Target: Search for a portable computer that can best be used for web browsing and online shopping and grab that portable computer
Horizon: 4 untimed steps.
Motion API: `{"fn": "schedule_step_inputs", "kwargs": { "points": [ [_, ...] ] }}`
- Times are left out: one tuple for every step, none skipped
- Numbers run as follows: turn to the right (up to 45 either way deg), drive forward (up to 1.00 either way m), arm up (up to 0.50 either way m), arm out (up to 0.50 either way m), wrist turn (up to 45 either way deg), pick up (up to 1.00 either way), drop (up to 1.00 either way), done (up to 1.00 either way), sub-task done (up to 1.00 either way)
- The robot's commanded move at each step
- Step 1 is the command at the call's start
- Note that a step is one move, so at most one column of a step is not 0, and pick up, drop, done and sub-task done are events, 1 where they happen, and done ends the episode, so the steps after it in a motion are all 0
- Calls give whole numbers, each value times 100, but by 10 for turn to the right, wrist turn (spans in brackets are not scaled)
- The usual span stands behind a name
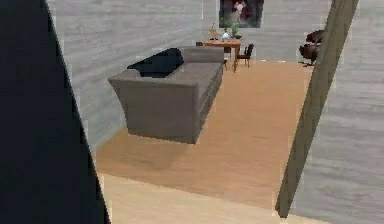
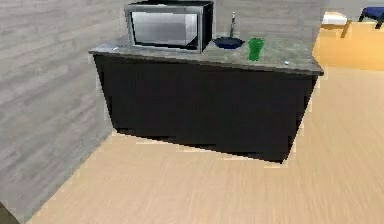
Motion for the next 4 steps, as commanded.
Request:
{"fn": "schedule_step_inputs", "kwargs": {
  "points": [
    [0, 100, 0, 0, 0, 0, 0, 0, 0],
    [30, 0, 0, 0, 0, 0, 0, 0, 0],
    [0, 20, 0, 0, 0, 0, 0, 0, 0],
    [90, 0, 0, 0, 0, 0, 0, 0, 0]
  ]
}}
